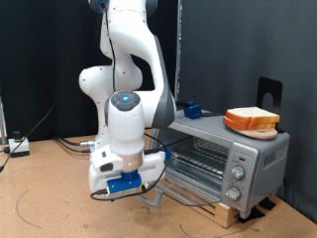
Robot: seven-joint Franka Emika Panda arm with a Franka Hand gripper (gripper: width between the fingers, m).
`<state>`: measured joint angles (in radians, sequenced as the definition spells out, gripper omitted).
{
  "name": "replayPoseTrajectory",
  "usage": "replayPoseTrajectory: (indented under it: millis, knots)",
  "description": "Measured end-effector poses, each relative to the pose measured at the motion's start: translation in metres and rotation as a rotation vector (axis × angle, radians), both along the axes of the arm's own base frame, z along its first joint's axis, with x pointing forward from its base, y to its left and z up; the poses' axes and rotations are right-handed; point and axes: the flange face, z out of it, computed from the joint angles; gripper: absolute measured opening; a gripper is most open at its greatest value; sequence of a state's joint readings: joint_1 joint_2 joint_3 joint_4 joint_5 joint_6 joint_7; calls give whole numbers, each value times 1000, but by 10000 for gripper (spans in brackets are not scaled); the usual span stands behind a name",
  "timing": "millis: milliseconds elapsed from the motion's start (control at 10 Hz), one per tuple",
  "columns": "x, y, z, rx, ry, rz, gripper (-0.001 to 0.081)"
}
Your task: Make a piece of toast with the oven
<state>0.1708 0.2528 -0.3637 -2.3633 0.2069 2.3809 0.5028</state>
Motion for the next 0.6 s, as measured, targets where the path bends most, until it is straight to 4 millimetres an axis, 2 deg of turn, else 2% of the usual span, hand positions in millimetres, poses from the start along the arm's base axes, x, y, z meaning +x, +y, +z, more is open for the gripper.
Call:
replayPoseTrajectory:
  millis: [400, 600]
  knots:
    - [0, -3, -30, -54, -30, 18, 807]
    - [-4, -2, -37, -102, -55, -16, 807]
